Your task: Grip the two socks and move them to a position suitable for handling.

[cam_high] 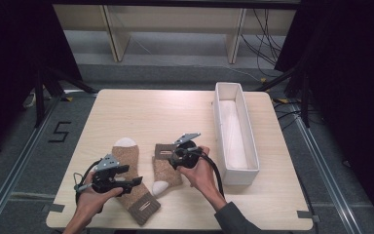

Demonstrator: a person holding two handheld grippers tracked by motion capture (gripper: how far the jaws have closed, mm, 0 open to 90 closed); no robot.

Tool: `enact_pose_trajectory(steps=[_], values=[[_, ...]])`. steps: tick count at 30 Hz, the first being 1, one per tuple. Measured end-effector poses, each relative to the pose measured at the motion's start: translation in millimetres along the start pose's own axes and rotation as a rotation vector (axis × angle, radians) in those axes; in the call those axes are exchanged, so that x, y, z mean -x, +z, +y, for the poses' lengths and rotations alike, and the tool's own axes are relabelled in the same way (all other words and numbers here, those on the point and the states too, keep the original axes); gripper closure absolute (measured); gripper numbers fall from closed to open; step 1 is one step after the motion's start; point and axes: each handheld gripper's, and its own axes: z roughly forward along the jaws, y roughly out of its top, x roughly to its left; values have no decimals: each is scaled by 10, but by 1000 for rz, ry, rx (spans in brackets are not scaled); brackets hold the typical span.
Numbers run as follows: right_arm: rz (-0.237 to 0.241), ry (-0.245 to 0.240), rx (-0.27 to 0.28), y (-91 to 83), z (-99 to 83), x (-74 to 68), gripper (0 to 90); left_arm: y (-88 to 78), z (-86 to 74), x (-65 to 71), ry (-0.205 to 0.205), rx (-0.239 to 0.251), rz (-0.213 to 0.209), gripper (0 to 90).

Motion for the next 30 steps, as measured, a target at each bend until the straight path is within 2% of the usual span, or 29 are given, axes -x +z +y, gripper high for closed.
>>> enact_pose_trajectory(steps=[1,3,4,5,7,8,10,13,15,20,22,23,24,25,28,29,30], values=[[2,14,-22,12,28,18,557,-1,-3,-4,-3,5,0,263],[-11,22,-18,84,60,47,557,-22,-9,-36,10,-16,8,259],[-10,34,-5,130,71,61,557,-11,-18,-35,-6,-1,8,258],[-16,35,-22,140,90,83,557,-12,-23,-40,-9,-4,12,258],[-26,39,-15,211,105,127,555,-13,-31,-51,-5,-10,16,258],[-25,47,-24,217,117,145,556,-24,-33,-70,16,-29,16,258],[-42,61,-21,274,128,186,556,-23,-35,-65,20,-26,34,258],[-32,104,-43,342,120,244,557,-11,-37,-62,2,-7,29,258],[-30,108,-52,388,106,263,556,-8,-41,-65,4,-15,33,258],[-20,91,-59,433,94,277,597,8,-49,-63,2,-21,31,258],[1,100,-59,433,92,284,656,10,-49,-63,-3,-17,31,258],[1,105,-58,436,90,286,700,3,-47,-74,7,-23,33,258],[1,87,-54,425,93,290,746,-13,-45,-87,23,-39,38,258],[1,85,-56,420,94,287,786,-5,-50,-82,11,-23,41,258],[-1,43,-33,380,104,277,822,3,-57,-95,-3,-20,48,259],[-1,40,-22,349,117,251,826,-14,-54,-115,18,-45,47,259],[-3,28,-12,315,130,230,827,-8,-57,-114,15,-36,48,261]])
